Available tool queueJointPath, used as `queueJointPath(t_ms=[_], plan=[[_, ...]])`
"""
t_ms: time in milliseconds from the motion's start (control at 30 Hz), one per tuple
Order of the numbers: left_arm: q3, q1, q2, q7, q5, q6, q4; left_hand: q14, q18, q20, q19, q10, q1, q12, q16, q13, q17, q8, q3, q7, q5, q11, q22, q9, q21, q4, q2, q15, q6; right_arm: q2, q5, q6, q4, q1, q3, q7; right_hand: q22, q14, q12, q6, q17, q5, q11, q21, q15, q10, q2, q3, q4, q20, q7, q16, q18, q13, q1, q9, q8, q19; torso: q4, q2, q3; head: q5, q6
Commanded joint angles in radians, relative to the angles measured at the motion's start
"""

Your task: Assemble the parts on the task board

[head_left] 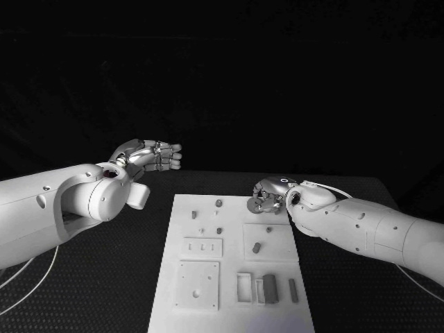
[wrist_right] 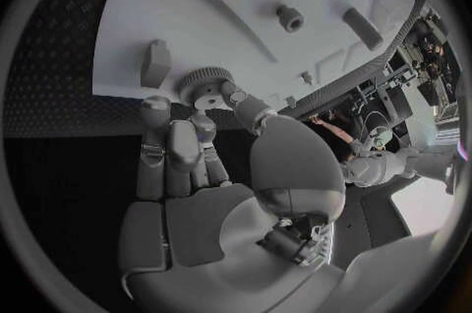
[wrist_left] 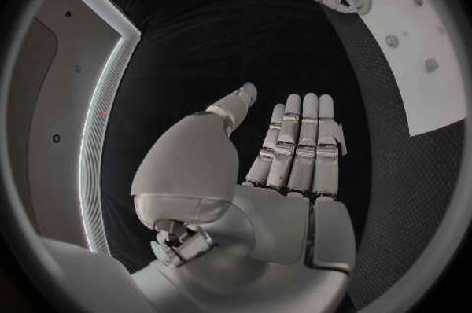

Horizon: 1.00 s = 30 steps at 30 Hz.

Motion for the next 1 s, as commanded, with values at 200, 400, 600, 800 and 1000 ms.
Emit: queueJointPath(t_ms=[200,400,600,800,1000], plan=[[0.001,0.001,-0.003,0.011,-0.002,0.012,0.004,0.003,-0.007,0.004,0.003,0.006,-0.008,-0.005,-0.005,0.001,0.002,-0.006,0.003,0.005,0.006,-0.001,0.002,-0.001,-0.005,-0.006,-0.001,0.007,0.001,-0.002,-0.044,0.048,0.001,-0.019,-0.01,-0.007,0.02,-0.001,0.005,0.034,-0.004,0.001,0.001,0.008,-0.001,0.0,-0.015,-0.005,-0.002,-0.006,0.022,0.006,0.049,-0.004,0.038,-0.003,-0.004,-0.008,0.0007,-0.001,0.0006,-0.002,-0.003],[0.001,0.001,-0.004,0.011,-0.002,0.012,0.005,0.004,-0.007,0.004,0.003,0.006,-0.009,-0.005,-0.006,0.002,0.002,-0.006,0.003,0.005,0.006,-0.001,0.002,-0.001,-0.005,-0.007,-0.001,0.007,0.001,-0.006,-0.047,0.047,0.002,-0.02,-0.01,-0.004,0.019,-0.004,0.005,0.022,-0.006,0.001,0.006,0.007,0.004,-0.004,-0.03,-0.008,-0.002,-0.005,0.027,0.005,0.049,-0.008,0.056,-0.006,-0.013,-0.012,0.0001,-0.001,0.0008,-0.003,-0.002],[0.001,0.001,-0.006,0.011,-0.002,0.012,0.004,0.004,-0.007,0.004,0.003,0.006,-0.009,-0.005,-0.006,0.002,0.002,-0.006,0.004,0.005,0.006,-0.001,0.002,-0.001,-0.005,-0.008,0.0,0.007,0.001,-0.011,-0.044,0.048,0.002,-0.021,-0.01,-0.001,0.019,-0.007,0.006,0.022,-0.007,0.001,0.007,0.007,0.005,-0.008,-0.026,0.0,-0.005,-0.005,0.028,0.005,0.049,-0.01,0.099,-0.006,-0.015,-0.018,0.0011,-0.001,0.001,-0.003,-0.002],[0.001,0.001,-0.007,0.011,-0.002,0.012,0.005,0.004,-0.007,0.004,0.003,0.006,-0.01,-0.005,-0.006,0.002,0.003,-0.006,0.005,0.005,0.006,-0.001,0.002,-0.001,-0.005,-0.009,0.0,0.007,0.001,-0.011,-0.069,0.016,-0.002,-0.022,-0.01,-0.006,0.019,-0.008,0.01,0.061,-0.007,0.001,-0.002,0.011,-0.003,-0.009,-0.01,-0.007,-0.004,-0.001,0.018,0.007,0.049,-0.012,0.106,0.003,0.006,-0.019,0.0007,-0.002,0.0003,-0.004,-0.002],[0.001,0.001,-0.009,0.011,-0.002,0.012,0.007,0.004,-0.007,0.004,0.003,0.007,-0.011,-0.005,-0.006,0.002,0.003,-0.005,0.006,0.004,0.006,-0.001,0.002,-0.001,-0.005,-0.01,0.0,0.007,0.001,-0.011,-0.099,-0.017,0.003,-0.022,-0.01,-0.013,0.018,-0.003,0.01,0.113,0.0,0.001,-0.022,0.014,-0.022,-0.005,-0.003,-0.015,-0.003,-0.001,-0.003,0.011,0.049,-0.019,0.1,0.015,0.03,-0.015,0.001,-0.002,0.0002,-0.005,-0.001]])
